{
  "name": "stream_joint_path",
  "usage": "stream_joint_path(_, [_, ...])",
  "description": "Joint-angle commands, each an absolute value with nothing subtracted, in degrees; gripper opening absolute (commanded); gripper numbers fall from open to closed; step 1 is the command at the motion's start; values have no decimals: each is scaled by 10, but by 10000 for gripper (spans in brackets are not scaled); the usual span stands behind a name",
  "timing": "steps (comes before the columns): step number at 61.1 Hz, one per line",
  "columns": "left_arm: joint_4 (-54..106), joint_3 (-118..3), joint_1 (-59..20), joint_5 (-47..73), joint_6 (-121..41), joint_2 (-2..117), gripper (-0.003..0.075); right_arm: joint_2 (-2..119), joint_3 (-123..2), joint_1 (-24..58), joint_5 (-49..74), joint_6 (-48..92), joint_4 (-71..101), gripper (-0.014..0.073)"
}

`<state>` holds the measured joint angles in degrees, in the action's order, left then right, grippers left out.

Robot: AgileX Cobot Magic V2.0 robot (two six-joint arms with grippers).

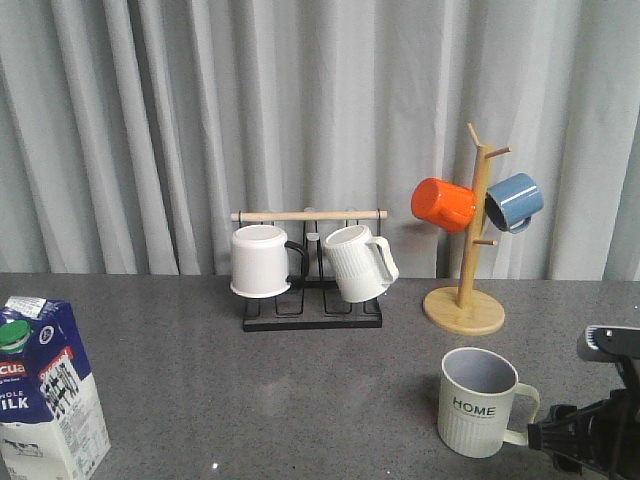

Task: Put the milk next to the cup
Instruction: 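Lower the right gripper onto the white HOME mug's rim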

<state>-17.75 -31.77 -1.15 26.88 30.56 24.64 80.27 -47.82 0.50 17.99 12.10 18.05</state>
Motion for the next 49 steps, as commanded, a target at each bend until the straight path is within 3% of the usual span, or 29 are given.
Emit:
stream_joint_path(1, [-180, -337, -13, 233, 306, 255, 328, 806, -492, 2, 134, 134, 185, 486])
stream_joint_path(49, [-180, -337, -13, 235, 306, 255, 328, 866, -494, 55, 67, 170, 216, 473])
